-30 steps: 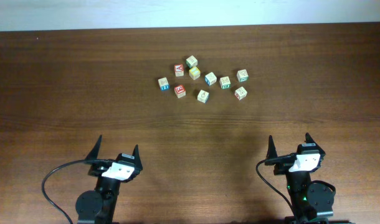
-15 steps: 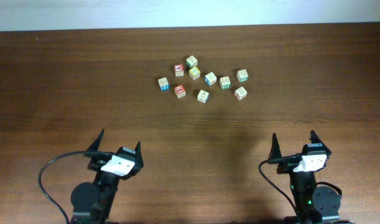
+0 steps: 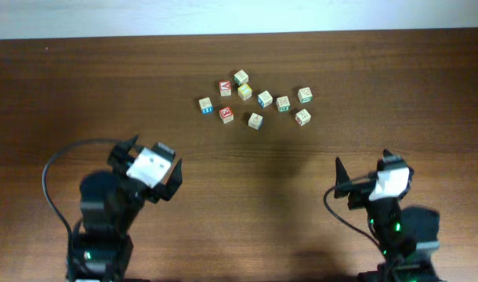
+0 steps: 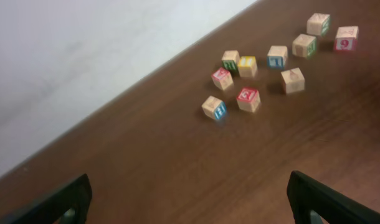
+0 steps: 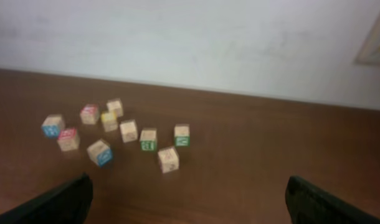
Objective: Rotate 5 blocks
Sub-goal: 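Raise both arms and move the right gripper over the block cluster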
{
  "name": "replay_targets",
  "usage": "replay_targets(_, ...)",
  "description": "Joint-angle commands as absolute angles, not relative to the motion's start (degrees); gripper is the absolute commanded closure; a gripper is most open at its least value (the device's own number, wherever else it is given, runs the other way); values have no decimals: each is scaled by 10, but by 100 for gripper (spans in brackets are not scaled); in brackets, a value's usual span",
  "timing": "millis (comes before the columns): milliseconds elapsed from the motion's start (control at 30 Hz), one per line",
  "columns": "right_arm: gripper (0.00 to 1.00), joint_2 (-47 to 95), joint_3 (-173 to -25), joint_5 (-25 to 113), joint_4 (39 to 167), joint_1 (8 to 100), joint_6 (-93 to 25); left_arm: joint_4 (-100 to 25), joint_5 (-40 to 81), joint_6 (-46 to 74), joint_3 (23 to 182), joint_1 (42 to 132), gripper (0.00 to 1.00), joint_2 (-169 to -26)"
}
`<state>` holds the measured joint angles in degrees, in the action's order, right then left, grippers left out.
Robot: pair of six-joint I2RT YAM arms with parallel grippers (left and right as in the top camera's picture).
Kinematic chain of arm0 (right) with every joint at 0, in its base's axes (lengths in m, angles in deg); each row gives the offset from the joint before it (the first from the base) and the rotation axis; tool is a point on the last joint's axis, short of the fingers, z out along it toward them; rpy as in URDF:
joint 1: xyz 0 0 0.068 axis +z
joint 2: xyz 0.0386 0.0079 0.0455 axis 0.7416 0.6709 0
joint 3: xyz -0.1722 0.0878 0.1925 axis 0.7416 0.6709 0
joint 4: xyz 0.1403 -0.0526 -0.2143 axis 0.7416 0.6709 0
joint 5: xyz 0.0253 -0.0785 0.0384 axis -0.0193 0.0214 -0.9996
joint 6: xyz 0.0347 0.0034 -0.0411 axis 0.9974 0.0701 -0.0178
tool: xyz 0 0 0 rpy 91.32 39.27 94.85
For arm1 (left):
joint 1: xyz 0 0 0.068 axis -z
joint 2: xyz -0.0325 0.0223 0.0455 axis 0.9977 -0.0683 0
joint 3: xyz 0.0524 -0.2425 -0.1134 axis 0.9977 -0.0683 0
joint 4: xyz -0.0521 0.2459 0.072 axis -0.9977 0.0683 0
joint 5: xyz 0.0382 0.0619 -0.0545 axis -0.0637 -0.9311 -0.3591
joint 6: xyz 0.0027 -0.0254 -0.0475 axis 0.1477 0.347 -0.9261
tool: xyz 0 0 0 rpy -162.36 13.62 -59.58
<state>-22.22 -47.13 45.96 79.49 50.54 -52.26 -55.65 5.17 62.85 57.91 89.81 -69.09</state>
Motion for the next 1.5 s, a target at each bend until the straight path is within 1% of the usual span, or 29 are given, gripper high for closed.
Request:
replay_targets(0,2,-97,-594,434,855,509,-522,-497,73,625,681,897,1,-769)
replay_targets(100,2,15,-710,419,937,509,-527,-423,73,625,763,897,1,-834)
replay_targets(267,2,183,-901,374,1076,509,-590,-310,84,625,904,897,1,-940)
replay_targets(500,2,414,-1163,370,1288,509,-591,-155,87,541,1112,897,1,-1094)
replay_targets(600,2,504,-1246,366,1362,509,-591,-124,118,541,1150,897,1,-1146)
replay_targets(667,2,537,-1258,361,1355,509,-587,-123,133,541,1149,897,1,-1160)
replay_targets(800,2,593,-1258,304,1313,509,-575,-123,153,537,1149,897,1,-1178)
replay_targets(933,0,628,-1258,309,1274,509,-575,-117,177,524,1149,897,1,-1178)
replay_targets(1033,5,657,-1258,329,1252,513,-575,-130,175,516,1149,897,1,-1178)
replay_targets(1067,7,667,-1258,334,1248,516,-575,-133,172,505,1149,897,1,-1179)
replay_targets(1133,16,687,-1258,354,1236,524,-563,-143,151,465,1149,897,1,-1186)
replay_targets(1200,19,701,-1258,377,1223,529,-537,-150,99,408,1149,897,1,-1197)
replay_targets(1267,23,717,-1258,396,1209,539,-522,-151,15,312,1149,897,1,-1213)
replay_targets(1333,25,727,-1258,412,1204,548,-519,-151,-29,250,1149,897,1,-1226)
replay_targets(1467,28,746,-1257,460,1194,569,-520,-165,-39,208,1149,897,1,-1251)
